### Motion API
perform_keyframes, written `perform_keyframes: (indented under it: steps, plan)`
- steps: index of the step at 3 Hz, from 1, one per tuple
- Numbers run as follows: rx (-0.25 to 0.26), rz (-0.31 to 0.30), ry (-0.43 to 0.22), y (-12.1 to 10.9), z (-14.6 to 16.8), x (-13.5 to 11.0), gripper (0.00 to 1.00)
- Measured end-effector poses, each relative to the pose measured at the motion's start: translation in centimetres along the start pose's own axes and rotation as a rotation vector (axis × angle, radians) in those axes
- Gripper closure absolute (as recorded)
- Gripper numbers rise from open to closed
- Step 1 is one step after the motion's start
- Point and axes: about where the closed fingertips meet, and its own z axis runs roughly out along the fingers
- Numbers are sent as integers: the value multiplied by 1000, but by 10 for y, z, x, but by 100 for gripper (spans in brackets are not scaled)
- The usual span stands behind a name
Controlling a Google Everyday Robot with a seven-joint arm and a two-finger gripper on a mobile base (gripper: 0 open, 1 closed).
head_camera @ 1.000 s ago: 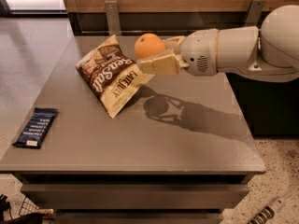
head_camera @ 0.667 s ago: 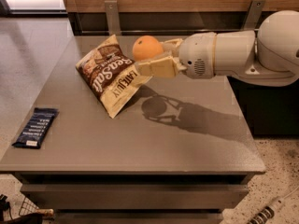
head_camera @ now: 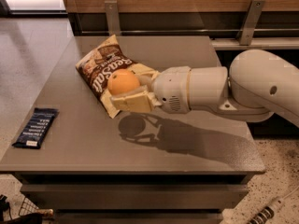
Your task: Move orange near rxbar blueberry
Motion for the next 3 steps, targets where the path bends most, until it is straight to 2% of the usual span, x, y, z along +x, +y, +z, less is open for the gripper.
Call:
perform_keyframes:
  steps: [2,3]
  plan:
    - [-135,-6,-4,73,59,14,100]
    - [-192,26,-3,89,93,33,100]
